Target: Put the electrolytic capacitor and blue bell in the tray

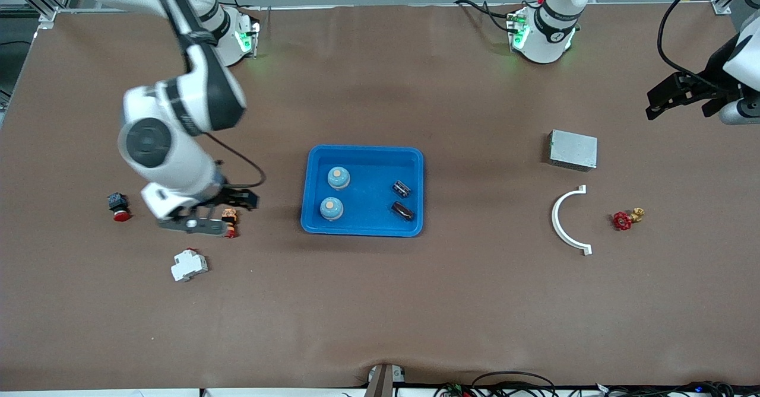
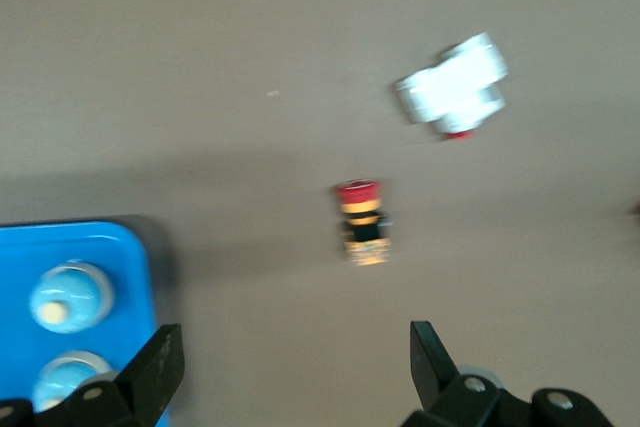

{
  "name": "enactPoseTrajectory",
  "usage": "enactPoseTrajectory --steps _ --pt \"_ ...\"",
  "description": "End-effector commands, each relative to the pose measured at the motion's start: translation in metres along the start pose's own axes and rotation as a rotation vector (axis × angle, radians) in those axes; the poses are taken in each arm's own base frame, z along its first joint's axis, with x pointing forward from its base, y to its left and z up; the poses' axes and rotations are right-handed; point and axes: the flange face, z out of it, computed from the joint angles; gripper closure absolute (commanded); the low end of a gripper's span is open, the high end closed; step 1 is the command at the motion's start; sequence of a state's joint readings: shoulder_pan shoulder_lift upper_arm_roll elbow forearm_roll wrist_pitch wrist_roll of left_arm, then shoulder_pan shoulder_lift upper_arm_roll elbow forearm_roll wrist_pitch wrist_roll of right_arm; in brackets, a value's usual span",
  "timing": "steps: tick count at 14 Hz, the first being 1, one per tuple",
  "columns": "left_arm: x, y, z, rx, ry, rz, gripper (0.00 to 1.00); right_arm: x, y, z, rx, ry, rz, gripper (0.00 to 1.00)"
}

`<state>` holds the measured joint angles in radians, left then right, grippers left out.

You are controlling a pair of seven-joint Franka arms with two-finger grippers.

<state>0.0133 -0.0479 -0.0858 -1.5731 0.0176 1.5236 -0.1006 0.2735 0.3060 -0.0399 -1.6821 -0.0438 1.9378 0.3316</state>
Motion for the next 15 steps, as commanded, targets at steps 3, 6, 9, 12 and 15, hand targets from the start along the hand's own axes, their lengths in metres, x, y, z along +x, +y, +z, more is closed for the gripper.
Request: enactPoseTrajectory --steps 3,6,9,12,15 --pt "-0.007 0.004 -0.005 -0.011 -0.006 0.026 0.00 -0.008 0.114 -0.062 -0.003 0.009 -0.120 0.00" --pt "-0.006 0.008 -0.004 -0.008 -0.007 0.027 0.00 -0.004 0.182 -0.098 0.002 0.006 -0.141 0.00" --pt "-0.005 0.014 -0.002 -0.007 -0.010 0.032 0.00 -0.009 0.227 -0.117 0.034 -0.005 -0.097 0.00" --pt "-0.005 0.018 -0.001 -0.007 -0.011 0.038 0.00 -0.028 0.252 -0.149 0.102 0.032 -0.028 0.00" --pt "-0.006 0.021 -0.001 -0.007 -0.011 0.042 0.00 -0.043 0.260 -0.174 0.096 0.021 -0.025 0.00"
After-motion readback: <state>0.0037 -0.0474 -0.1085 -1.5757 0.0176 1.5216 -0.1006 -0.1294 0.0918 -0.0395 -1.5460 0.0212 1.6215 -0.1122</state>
